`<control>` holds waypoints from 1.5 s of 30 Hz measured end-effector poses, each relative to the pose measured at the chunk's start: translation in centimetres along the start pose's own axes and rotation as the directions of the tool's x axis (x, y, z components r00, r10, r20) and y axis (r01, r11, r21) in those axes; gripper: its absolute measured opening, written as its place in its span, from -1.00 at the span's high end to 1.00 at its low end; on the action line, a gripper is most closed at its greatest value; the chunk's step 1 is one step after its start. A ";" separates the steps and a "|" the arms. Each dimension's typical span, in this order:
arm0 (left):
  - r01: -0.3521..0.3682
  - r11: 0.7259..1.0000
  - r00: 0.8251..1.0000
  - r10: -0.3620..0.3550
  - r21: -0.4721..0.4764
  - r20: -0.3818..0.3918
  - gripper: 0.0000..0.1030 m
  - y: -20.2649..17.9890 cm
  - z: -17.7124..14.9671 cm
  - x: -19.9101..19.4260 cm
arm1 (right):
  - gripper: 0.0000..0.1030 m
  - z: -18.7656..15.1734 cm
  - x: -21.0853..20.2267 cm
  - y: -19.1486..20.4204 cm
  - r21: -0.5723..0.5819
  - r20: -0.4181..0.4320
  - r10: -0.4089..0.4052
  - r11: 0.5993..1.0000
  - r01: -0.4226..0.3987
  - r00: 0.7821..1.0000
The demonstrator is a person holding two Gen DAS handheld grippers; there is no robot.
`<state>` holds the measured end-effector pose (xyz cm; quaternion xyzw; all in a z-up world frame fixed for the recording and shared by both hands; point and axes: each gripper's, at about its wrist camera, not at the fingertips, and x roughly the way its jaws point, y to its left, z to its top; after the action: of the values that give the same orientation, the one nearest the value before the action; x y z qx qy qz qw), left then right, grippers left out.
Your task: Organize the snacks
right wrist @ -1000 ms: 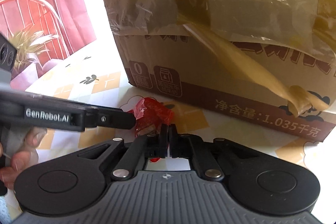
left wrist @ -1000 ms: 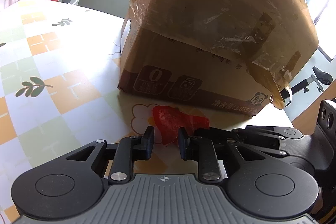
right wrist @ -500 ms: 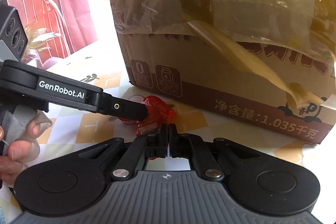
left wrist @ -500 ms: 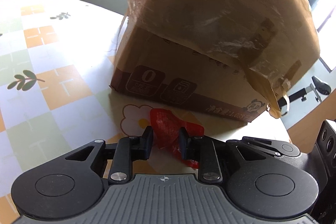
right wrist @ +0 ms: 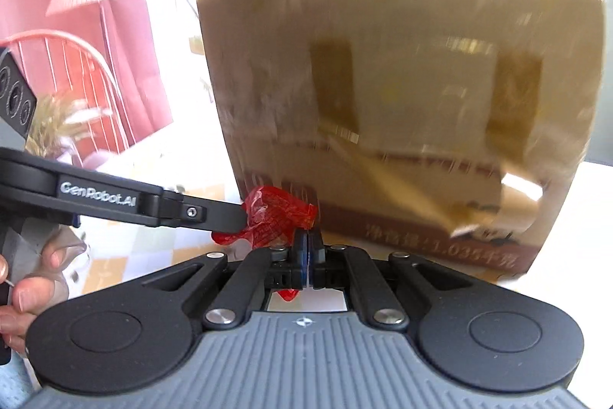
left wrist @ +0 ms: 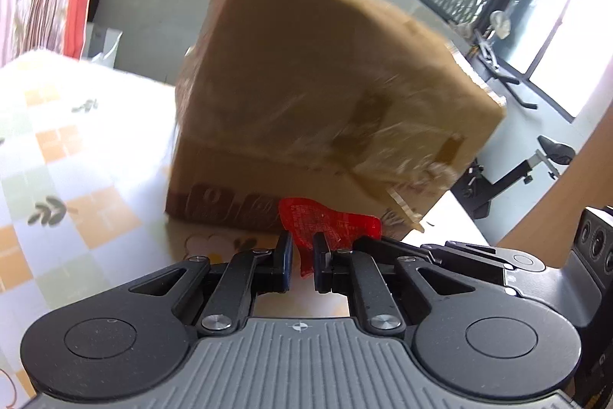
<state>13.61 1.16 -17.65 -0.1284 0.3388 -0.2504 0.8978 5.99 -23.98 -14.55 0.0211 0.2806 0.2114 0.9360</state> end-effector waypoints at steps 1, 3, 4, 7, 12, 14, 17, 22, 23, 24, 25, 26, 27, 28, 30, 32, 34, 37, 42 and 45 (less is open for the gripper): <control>0.005 1.000 1.000 -0.005 0.011 0.013 0.77 -0.4 0.3 -0.5 | 0.98 0.4 -0.6 0.0 0.002 0.016 -0.003 1.000 0.003 1.000; 0.017 1.000 0.999 -0.018 0.019 0.033 0.77 -1.1 1.0 -1.4 | 0.98 1.3 -1.8 0.2 -0.001 0.051 -0.009 1.000 0.009 0.999; 0.024 0.999 0.999 -0.025 0.024 0.044 0.77 -1.4 1.4 -1.8 | 0.98 1.7 -2.5 0.4 -0.007 0.070 -0.014 1.000 0.014 0.997; 0.041 0.998 0.995 -0.046 0.052 0.094 0.77 -2.5 3.1 -3.0 | 0.98 3.1 -4.3 1.0 -0.046 0.125 -0.022 0.999 0.028 0.992; 0.054 0.992 0.986 -0.071 0.111 0.154 0.77 -4.7 5.9 -3.8 | 0.98 6.3 -6.6 1.2 -0.076 0.198 -0.039 0.996 0.055 0.979; 0.049 0.989 0.983 -0.072 0.141 0.168 0.77 -5.6 7.2 -3.6 | 0.98 7.8 -6.9 0.9 -0.085 0.217 -0.043 0.994 0.063 0.975; 0.035 0.981 0.978 -0.072 0.189 0.195 0.76 -7.2 9.2 -3.3 | 0.98 10.1 -7.2 0.3 -0.081 0.240 -0.056 0.994 0.078 0.969; 0.014 0.977 0.975 -0.059 0.211 0.212 0.76 -8.4 12.4 -1.6 | 0.98 13.8 -6.2 -1.3 -0.075 0.250 -0.079 0.992 0.100 0.965; 0.011 0.979 0.976 -0.054 0.204 0.209 0.76 -8.3 13.0 -1.0 | 0.98 14.5 -5.7 -1.7 -0.074 0.246 -0.081 0.992 0.102 0.966; 0.007 0.981 0.978 -0.048 0.195 0.204 0.76 -8.2 13.5 -0.6 | 0.98 15.0 -5.2 -2.0 -0.077 0.242 -0.084 0.991 0.106 0.967; 0.002 0.982 0.979 -0.041 0.191 0.199 0.76 -8.2 13.9 -0.2 | 0.98 15.5 -4.6 -2.3 -0.079 0.235 -0.089 0.991 0.111 0.968; -0.008 0.981 0.980 -0.031 0.193 0.198 0.76 -8.2 14.3 0.2 | 0.98 15.9 -3.9 -2.5 -0.075 0.227 -0.097 0.990 0.117 0.969; -0.026 0.981 0.980 -0.013 0.193 0.198 0.76 -8.3 14.6 0.6 | 0.98 16.3 -3.1 -2.8 -0.060 0.211 -0.103 0.991 0.118 0.972; -0.050 0.979 0.980 0.010 0.196 0.200 0.76 -8.3 14.9 0.9 | 0.98 16.6 -2.3 -3.1 -0.043 0.193 -0.101 0.993 0.111 0.976; -0.082 0.977 0.979 0.042 0.199 0.197 0.76 -8.3 15.4 1.6 | 0.98 17.0 -1.0 -3.5 -0.014 0.172 -0.110 0.993 0.114 0.979; -0.113 0.973 0.980 0.076 0.203 0.182 0.68 -8.3 15.9 2.4 | 0.93 17.1 0.0 -3.9 0.007 0.150 -0.135 0.991 0.135 0.979; -0.143 0.967 0.980 0.109 0.210 0.167 0.49 -8.1 16.0 2.1 | 0.86 17.1 0.7 -4.3 0.042 0.127 -0.159 0.987 0.155 0.979; -0.182 0.953 0.973 0.139 0.244 0.183 -0.12 -7.9 15.9 1.1 | 0.47 16.8 0.4 -4.6 0.065 0.127 -0.189 0.981 0.182 0.974; -0.201 0.957 0.966 0.158 0.209 0.204 -0.35 -7.1 16.5 -1.6 | 0.14 16.6 -1.4 -5.0 0.093 0.125 -0.216 0.974 0.205 0.968; -0.234 0.943 0.955 0.177 0.237 0.236 -0.53 -7.9 16.6 -3.2 | -0.26 16.7 -3.0 -5.0 0.107 0.145 -0.212 0.974 0.198 0.966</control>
<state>19.85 -2.79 -0.47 0.0018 0.2170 -0.1823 0.9590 14.54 -28.44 0.26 0.0512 0.2166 0.0982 0.9700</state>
